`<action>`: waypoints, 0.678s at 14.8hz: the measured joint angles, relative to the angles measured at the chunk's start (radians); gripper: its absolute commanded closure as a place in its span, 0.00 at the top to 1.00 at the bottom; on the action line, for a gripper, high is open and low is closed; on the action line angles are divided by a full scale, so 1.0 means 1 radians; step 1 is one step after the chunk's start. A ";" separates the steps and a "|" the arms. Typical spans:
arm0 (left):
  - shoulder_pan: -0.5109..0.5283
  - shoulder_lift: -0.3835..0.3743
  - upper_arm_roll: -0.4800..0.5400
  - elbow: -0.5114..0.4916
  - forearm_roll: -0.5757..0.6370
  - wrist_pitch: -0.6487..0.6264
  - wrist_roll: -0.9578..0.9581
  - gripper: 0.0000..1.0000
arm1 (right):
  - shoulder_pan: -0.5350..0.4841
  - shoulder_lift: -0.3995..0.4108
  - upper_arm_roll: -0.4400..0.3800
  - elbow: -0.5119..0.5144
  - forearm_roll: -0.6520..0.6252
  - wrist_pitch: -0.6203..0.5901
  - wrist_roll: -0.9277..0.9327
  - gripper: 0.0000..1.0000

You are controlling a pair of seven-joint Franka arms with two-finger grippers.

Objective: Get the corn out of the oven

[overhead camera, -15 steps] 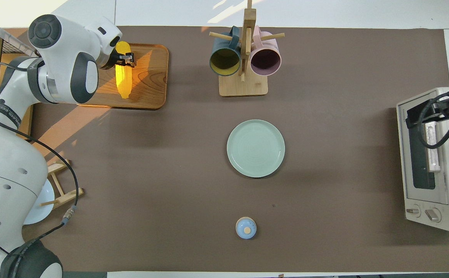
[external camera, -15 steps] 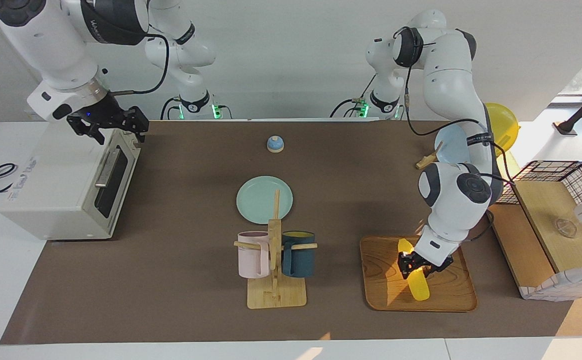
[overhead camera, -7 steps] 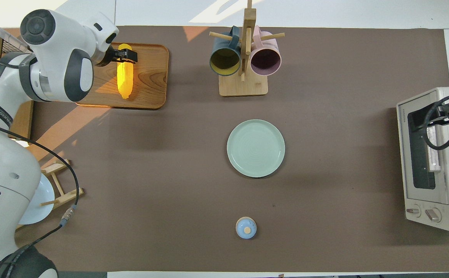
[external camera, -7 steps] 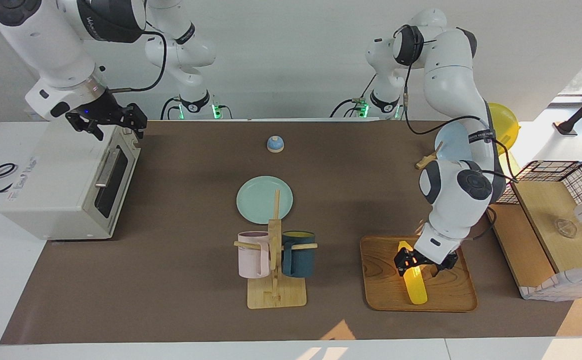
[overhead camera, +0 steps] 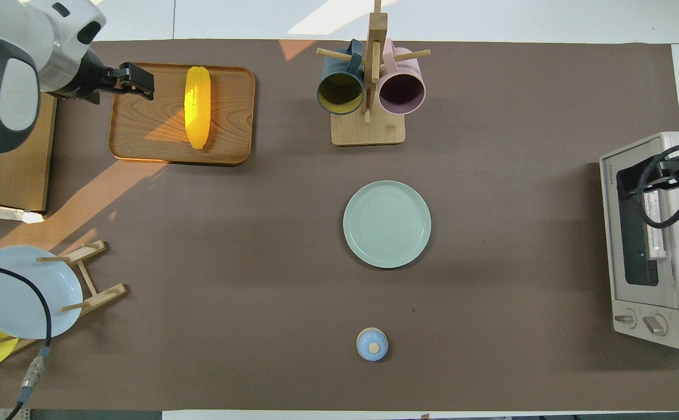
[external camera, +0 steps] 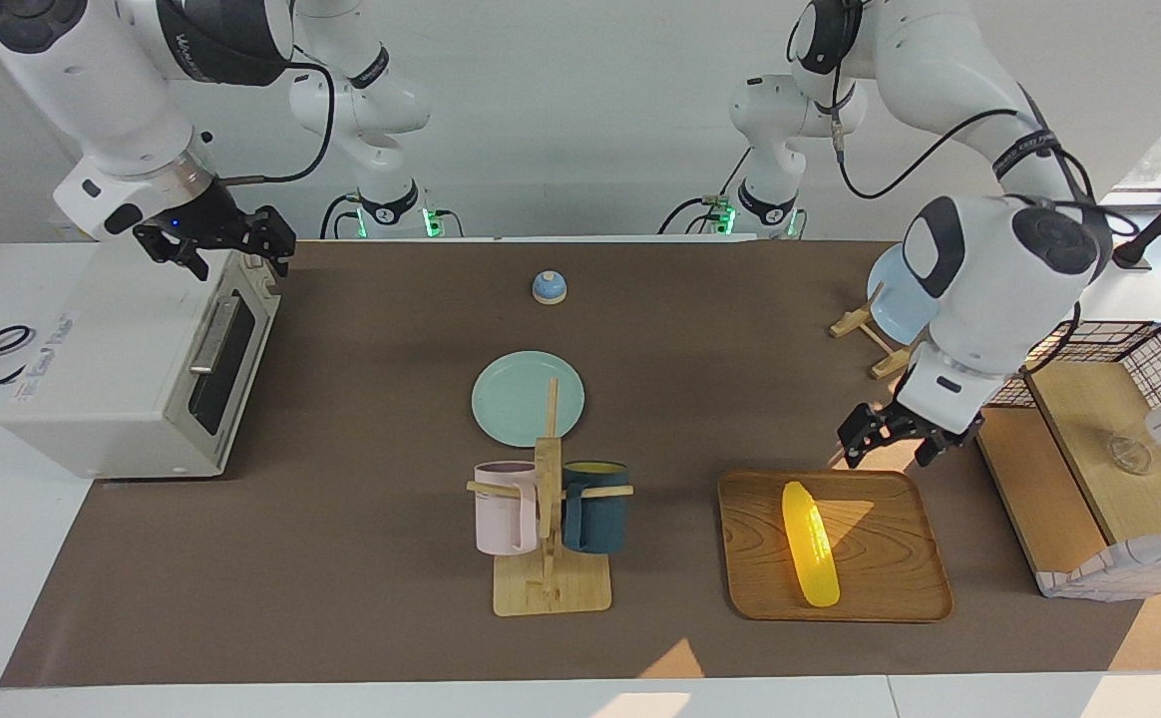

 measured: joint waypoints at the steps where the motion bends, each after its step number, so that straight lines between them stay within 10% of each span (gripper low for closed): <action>1: 0.000 -0.033 0.000 -0.001 0.000 -0.060 -0.007 1.00 | 0.000 0.000 0.001 0.000 0.000 0.000 0.000 1.00; 10: -0.003 -0.405 -0.009 -0.281 0.000 -0.334 -0.020 1.00 | 0.000 -0.001 0.000 0.000 0.000 0.015 0.000 1.00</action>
